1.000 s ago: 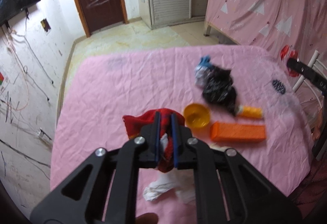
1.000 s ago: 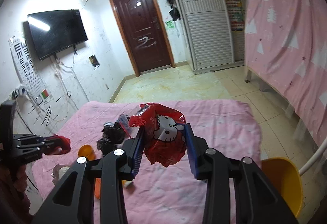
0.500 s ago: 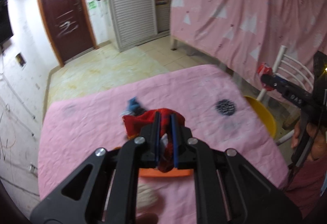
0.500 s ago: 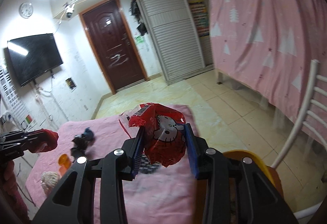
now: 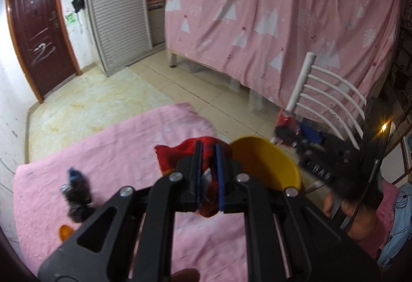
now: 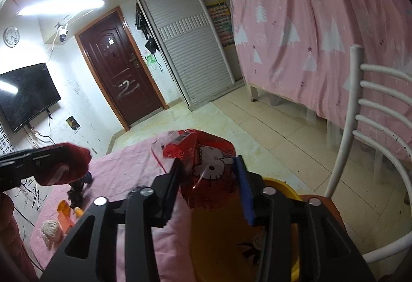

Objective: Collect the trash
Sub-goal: 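Carry the red cloth and Hello Kitty bag to the yellow bin and release both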

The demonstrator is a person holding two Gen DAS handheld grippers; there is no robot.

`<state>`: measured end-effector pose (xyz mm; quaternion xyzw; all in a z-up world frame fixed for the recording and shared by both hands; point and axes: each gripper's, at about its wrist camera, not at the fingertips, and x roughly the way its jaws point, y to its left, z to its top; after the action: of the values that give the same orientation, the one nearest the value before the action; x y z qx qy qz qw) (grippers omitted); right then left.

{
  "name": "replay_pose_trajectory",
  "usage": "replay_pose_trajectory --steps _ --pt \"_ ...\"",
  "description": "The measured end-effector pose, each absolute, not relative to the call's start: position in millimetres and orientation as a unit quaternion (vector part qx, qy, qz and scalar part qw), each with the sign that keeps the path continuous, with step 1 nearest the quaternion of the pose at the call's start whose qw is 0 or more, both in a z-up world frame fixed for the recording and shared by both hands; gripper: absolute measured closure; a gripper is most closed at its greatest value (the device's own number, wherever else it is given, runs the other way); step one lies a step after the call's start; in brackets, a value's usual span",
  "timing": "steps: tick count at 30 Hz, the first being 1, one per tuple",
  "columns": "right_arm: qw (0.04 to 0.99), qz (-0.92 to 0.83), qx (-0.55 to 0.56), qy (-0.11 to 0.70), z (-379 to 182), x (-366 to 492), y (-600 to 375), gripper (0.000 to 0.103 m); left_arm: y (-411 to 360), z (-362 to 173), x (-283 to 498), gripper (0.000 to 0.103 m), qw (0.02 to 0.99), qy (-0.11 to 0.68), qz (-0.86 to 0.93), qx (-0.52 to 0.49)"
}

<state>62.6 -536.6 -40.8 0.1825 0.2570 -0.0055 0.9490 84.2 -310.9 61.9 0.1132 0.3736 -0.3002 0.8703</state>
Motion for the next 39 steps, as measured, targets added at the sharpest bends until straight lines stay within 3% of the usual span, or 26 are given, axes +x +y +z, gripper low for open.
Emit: replay_pose_trajectory --steps 4,9,12,16,39 --pt "0.948 -0.012 0.191 0.254 -44.8 58.6 -547.7 0.043 -343.1 55.3 84.9 0.094 0.864 0.377 -0.311 0.123" --pt "0.949 -0.038 0.208 0.236 -44.3 46.5 -569.5 0.042 -371.9 51.4 84.1 0.094 0.854 0.384 -0.329 0.122" --pt "0.948 -0.058 0.219 0.224 -42.5 35.7 -584.0 0.042 -382.5 50.1 84.8 0.088 0.849 0.39 -0.338 0.115" --pt "0.948 -0.066 0.229 0.212 -39.6 24.6 -590.9 0.042 -391.3 49.9 85.0 0.063 0.847 0.392 -0.342 0.109" --pt "0.96 0.004 0.18 0.212 -17.4 42.1 -526.5 0.04 -320.7 76.0 67.4 0.06 0.874 0.363 -0.313 0.08"
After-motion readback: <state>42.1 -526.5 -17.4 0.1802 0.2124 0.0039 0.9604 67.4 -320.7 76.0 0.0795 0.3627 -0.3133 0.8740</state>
